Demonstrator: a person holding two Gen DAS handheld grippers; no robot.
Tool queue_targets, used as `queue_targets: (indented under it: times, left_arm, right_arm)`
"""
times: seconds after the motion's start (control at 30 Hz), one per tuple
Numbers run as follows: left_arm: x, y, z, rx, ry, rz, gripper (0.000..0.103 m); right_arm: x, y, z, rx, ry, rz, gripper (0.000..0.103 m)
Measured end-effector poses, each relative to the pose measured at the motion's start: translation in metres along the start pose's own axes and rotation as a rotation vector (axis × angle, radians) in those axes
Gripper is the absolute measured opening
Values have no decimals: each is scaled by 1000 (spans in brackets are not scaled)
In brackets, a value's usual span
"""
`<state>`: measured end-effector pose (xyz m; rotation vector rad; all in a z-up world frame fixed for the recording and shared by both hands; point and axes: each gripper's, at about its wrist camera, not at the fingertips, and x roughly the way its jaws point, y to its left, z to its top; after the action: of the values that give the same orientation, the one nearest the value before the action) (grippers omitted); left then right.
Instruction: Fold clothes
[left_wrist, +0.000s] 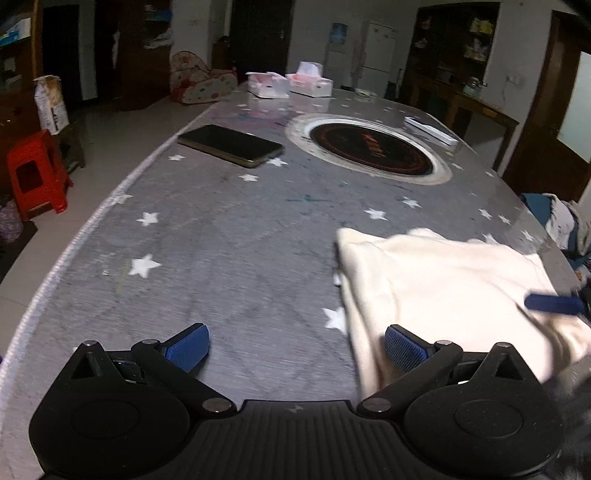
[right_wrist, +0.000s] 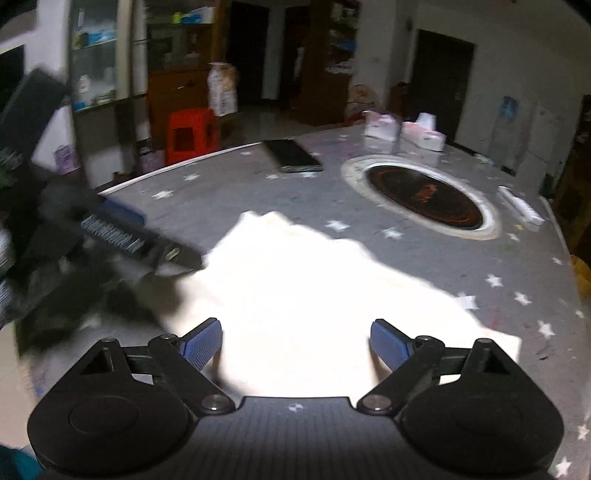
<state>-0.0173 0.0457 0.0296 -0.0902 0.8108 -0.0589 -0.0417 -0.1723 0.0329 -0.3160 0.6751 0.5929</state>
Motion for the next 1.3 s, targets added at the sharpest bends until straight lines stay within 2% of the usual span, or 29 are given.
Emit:
queue_targets:
  times: [0.2, 0.27, 0.33, 0.5, 0.7, 0.77, 0.9, 0.97, 1.13, 1.3]
  left_arm:
    - [-2, 6, 4, -16, -3, 7, 103]
    - [-3, 8, 5, -29, -5, -8, 103]
    - [-4, 8, 6, -40, -6, -16, 103]
    - [-4, 8, 7, -56, 1, -37, 103]
    - [-3, 7, 10, -89, 9, -69, 102]
    - [-2, 7, 10, -102, 15, -80, 102]
    - [-2, 7, 11, -124, 21, -98, 102]
    - [-2, 9, 12, -146, 22, -115, 102]
    - [-4, 22, 14, -256, 31, -188, 100]
    - [-3, 31, 16, -369, 47, -265, 100]
  right_arm:
    - [4, 36, 4, -121, -5, 77, 79]
    - [9, 48, 6, -163, -3, 93, 72]
    - [13, 60, 4, -206, -2, 97, 71]
    - [17, 75, 4, -272, -6, 83, 65]
    - [17, 78, 4, -297, -5, 57, 50]
    - [17, 77, 5, -308, -7, 46, 43]
    - [15, 75, 6, -302, -12, 43, 35]
    - [12, 72, 8, -288, -20, 50, 28]
    - [6, 64, 11, -239, -39, 67, 17]
    - [0, 48, 15, -135, -53, 105, 12]
